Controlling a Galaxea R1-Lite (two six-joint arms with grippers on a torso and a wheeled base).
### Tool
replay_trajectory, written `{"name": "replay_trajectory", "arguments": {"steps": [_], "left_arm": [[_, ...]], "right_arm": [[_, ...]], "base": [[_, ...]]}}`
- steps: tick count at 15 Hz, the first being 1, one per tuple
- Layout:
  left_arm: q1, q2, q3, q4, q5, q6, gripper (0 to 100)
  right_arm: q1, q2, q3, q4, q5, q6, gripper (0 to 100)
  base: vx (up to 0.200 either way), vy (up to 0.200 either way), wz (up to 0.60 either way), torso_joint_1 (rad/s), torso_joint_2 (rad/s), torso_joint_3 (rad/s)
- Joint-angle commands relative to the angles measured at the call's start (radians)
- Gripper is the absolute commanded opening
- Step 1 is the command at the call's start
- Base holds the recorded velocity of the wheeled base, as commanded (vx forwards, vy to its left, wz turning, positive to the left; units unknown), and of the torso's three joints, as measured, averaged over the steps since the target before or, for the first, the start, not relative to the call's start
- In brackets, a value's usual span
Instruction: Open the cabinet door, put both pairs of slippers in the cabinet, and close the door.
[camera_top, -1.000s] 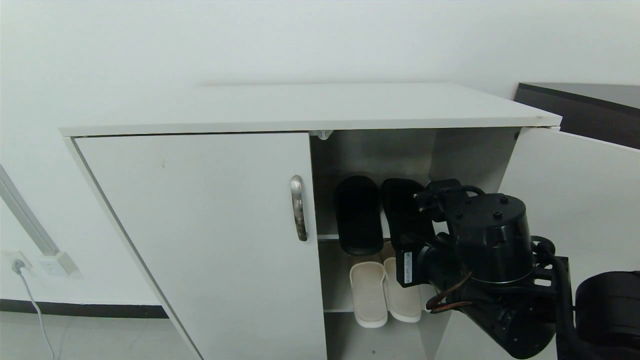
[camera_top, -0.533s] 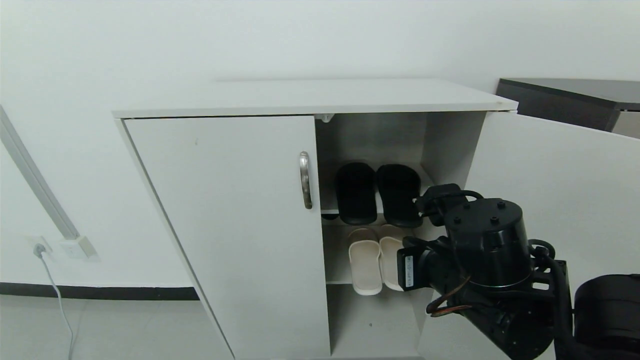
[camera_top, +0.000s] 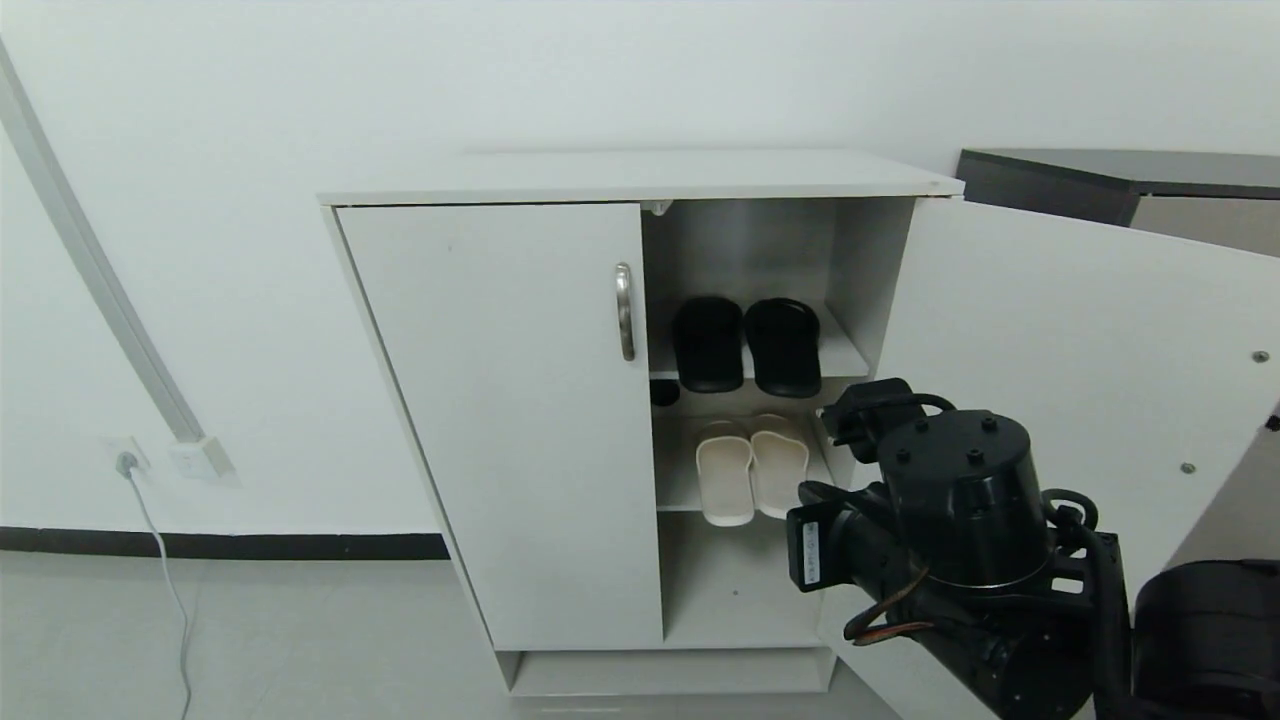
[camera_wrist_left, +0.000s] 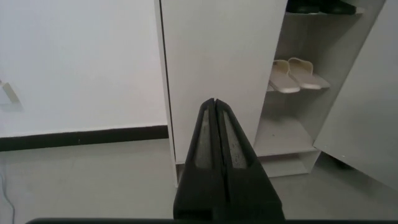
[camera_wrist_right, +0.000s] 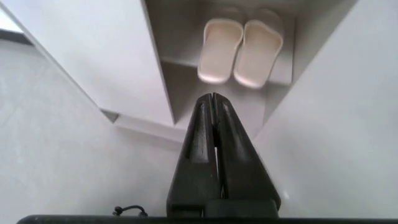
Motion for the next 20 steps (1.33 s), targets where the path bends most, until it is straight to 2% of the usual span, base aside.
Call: {"name": "replay_trajectory", "arguments": {"steps": [1,3,20], "left_arm": [[0.001,0.001,0.000,0.000,0.000,-0.001,0],[-0.001,0.001,0.000,0.000,0.000,-0.001,0],[0.001,0.001,0.000,0.000,0.000,-0.001,0]], "right_arm": [[-0.001,0.005,0.003,-0.001,-0.001,0.000,0],[-0.001,0.005,0.009,0.000,0.001,0.001,0],[-0.022,0.048,0.046,-0.027,0.010,-0.014,0]], "base": [[-0.200,0.000,0.00,0.002,0.01,-0.007],[-0.200,0.000,0.00,0.005,0.00,0.005],[0.000,0.000,0.00,0.000,0.00,0.000]]}}
